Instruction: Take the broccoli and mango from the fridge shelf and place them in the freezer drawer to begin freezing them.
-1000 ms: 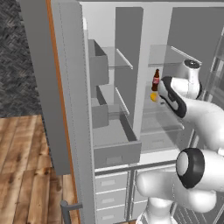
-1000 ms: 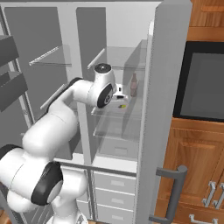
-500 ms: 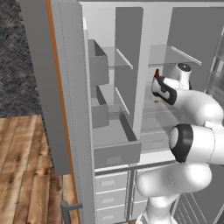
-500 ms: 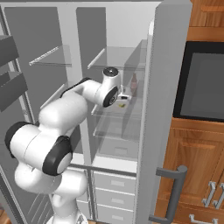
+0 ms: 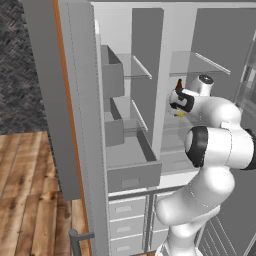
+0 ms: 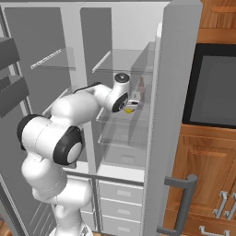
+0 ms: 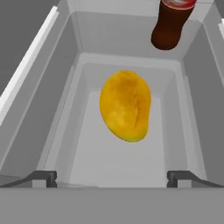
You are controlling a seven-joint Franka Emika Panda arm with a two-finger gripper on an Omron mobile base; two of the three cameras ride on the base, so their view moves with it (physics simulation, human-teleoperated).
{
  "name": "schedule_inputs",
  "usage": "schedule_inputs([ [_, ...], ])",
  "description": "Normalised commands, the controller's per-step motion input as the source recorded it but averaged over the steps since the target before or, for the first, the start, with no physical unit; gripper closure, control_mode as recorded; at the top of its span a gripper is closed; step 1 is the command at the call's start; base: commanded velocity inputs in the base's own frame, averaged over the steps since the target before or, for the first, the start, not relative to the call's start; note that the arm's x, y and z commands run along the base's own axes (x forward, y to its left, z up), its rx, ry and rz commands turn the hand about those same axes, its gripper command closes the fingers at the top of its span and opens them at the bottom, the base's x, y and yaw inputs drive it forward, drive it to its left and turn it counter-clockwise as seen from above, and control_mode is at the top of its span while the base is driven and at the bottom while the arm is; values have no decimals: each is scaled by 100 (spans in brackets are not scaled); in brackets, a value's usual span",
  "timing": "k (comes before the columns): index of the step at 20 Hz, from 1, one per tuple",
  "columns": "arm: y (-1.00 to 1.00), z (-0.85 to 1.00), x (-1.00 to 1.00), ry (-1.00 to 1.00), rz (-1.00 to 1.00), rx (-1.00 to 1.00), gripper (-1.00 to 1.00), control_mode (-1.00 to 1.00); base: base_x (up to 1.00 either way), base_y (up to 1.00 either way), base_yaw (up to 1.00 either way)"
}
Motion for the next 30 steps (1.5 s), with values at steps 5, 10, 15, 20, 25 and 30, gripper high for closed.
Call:
schedule_inputs([
  [5, 0, -18, 29, -3, 0, 3, -100, -100, 0, 0, 0],
  [10, 0, -21, 32, -1, 0, 1, -100, -100, 0, 0, 0],
  [15, -7, -6, 32, -1, 0, 2, -100, -100, 0, 0, 0],
  [20, -2, -5, 33, 0, 0, 1, -100, -100, 0, 0, 0],
  [25, 5, -34, 7, -2, 1, 0, 100, -100, 0, 0, 0],
  [30, 9, -3, -45, -15, 1, 0, 100, -100, 0, 0, 0],
])
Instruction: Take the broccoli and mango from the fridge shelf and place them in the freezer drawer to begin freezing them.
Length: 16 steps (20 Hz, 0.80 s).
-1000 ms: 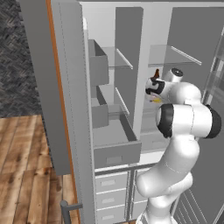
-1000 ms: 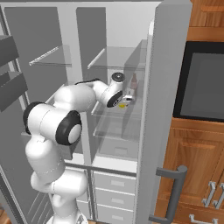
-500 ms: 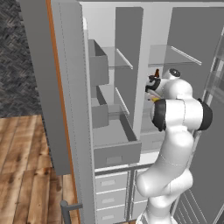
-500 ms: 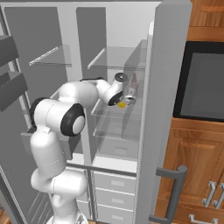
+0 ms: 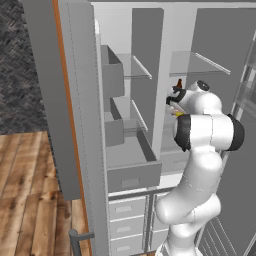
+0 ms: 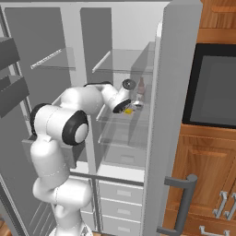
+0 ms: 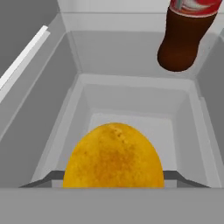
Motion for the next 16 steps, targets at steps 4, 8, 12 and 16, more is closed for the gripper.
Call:
schedule_inputs([
  [4, 9, 55, -100, -6, 0, 0, 100, -100, 0, 0, 0],
  [8, 44, 70, -100, 1, 0, 0, 100, -100, 0, 0, 0],
  [12, 62, 53, -100, 10, 0, 0, 100, -100, 0, 0, 0],
  [16, 58, 29, -100, 10, 0, 0, 100, -100, 0, 0, 0],
])
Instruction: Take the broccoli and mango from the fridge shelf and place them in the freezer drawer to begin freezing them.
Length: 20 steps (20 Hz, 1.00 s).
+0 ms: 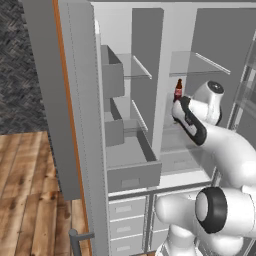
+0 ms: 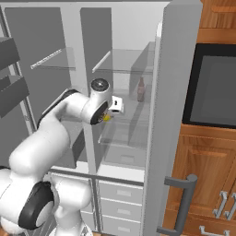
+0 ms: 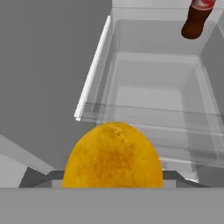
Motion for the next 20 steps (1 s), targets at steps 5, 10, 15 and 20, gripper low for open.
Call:
schedule_inputs([
  [5, 82, 7, -77, 17, 0, 0, 100, -100, 0, 0, 0],
  [10, 100, 0, -18, 20, 0, 0, 100, -100, 0, 0, 0],
  [15, 47, -25, 13, 19, 6, 0, 100, -100, 0, 0, 0],
  [20, 45, -44, 16, 16, 6, 0, 100, -100, 0, 0, 0],
])
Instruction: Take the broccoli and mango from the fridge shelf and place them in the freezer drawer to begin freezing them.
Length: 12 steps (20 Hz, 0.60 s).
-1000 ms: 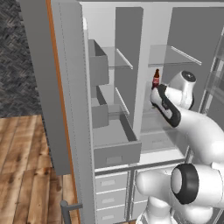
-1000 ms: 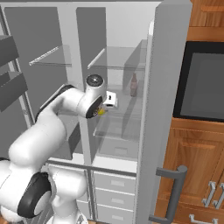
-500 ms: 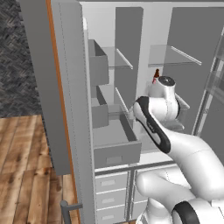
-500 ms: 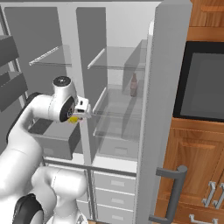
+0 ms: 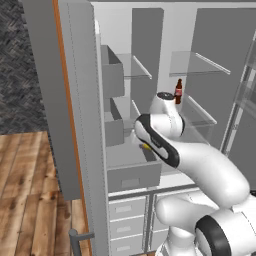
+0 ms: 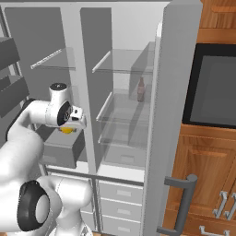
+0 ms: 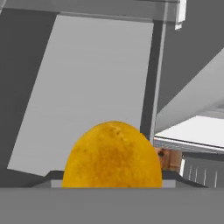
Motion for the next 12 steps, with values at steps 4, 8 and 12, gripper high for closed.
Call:
schedule_inputs([
  [4, 44, -43, 3, 10, 4, 0, 100, -100, 0, 0, 0],
  [8, 3, -47, 22, 5, 1, 0, 100, -100, 0, 0, 0],
  [12, 1, -51, 14, 2, 1, 0, 100, -100, 0, 0, 0],
])
